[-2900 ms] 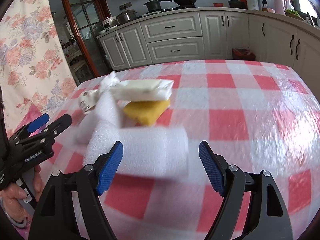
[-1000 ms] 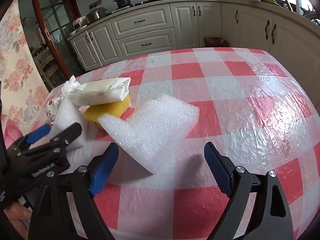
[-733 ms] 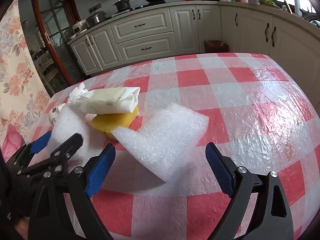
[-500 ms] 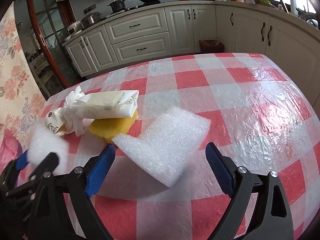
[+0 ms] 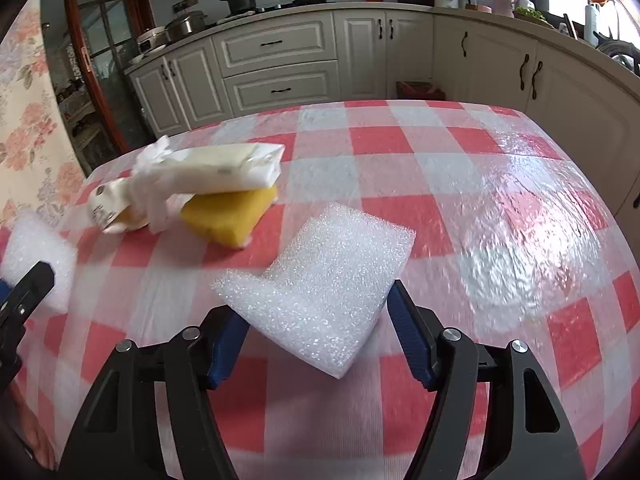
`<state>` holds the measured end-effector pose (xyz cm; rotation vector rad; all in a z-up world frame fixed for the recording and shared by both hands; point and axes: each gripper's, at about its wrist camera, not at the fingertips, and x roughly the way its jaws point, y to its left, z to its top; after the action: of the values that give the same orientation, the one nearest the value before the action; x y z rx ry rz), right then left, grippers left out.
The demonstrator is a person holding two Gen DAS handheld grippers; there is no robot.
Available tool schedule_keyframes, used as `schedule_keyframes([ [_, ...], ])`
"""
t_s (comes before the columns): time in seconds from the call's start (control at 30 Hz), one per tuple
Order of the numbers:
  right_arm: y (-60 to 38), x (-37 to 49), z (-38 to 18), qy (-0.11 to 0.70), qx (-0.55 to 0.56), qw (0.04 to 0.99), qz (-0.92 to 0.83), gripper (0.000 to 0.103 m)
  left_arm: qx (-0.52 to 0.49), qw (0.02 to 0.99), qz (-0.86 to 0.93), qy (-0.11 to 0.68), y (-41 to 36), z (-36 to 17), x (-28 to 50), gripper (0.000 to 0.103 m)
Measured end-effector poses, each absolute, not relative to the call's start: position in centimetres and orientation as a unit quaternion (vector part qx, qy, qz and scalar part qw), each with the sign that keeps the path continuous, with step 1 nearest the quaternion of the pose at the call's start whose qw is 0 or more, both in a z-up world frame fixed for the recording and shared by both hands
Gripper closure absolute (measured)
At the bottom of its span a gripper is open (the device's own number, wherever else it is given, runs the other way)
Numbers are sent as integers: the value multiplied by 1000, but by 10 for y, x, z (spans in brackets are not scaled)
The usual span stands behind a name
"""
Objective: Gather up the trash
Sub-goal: 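Grasp a white foam sheet with the left tool while the right tool grasps another foam sheet, then carry both foam sheets to the pink bin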
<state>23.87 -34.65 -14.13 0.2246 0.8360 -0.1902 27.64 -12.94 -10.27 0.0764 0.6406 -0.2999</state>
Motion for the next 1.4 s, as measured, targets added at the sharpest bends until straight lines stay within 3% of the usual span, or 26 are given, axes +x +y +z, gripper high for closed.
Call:
schedule_keyframes([
  [0.43, -294, 175, -100, 360, 73, 930, -14, 39, 51, 952, -126, 275, -97, -80, 213, 21],
  [0.73, -226, 154, -61, 317, 47, 944, 81, 39, 35, 967, -74, 243, -29, -53, 175, 21],
  [1.07, -125, 175, -12, 265, 2, 939, 222, 38, 15, 979, 9, 204, 71, -15, 151, 21],
  [1.4, -15, 227, 2, 244, -57, 905, 343, 38, -6, 976, 68, 208, 184, -8, 191, 21],
])
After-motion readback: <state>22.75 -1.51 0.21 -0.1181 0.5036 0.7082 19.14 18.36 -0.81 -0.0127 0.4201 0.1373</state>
